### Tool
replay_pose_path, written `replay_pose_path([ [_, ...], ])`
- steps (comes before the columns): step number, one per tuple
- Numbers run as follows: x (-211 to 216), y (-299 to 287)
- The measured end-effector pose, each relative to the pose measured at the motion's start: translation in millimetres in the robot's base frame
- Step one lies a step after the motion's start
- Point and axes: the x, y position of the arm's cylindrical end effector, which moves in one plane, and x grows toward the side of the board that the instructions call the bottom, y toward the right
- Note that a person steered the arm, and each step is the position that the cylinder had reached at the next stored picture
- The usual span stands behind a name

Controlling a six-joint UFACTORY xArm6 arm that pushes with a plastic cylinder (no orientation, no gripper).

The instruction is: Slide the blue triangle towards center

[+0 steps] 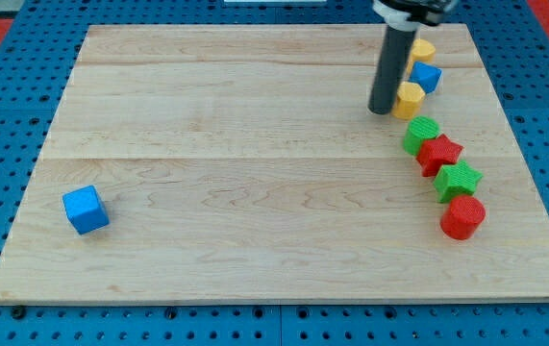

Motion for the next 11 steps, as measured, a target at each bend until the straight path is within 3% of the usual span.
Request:
replay_pose_path([
  [2,-150,26],
  [3,-151,101],
  [4,-134,217],
  [5,-84,214],
  [6,-59,145],
  [7,-52,98],
  [10,-20,55],
  [11,-6,17],
])
